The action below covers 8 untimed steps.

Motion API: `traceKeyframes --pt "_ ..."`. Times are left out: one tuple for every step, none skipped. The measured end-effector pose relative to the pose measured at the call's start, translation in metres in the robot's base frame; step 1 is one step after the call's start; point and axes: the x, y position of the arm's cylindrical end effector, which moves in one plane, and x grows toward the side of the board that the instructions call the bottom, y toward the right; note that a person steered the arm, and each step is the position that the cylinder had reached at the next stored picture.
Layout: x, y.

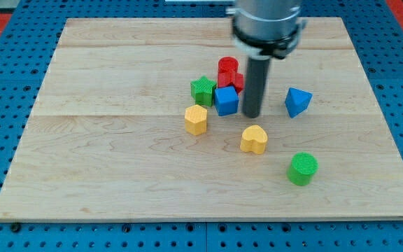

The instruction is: Place the red star diagonal to the red circle

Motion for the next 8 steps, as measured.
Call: traceKeyframes --pt "-0.021 0.024" --pt "-0.029 0.002" --pt "-0.032 0.001" --pt "-0.032 0.001" --pt "-0.032 0.001" --pt "-0.032 -0.001" --pt "-0.035 -0.003" --pt "-0.037 -0.022"
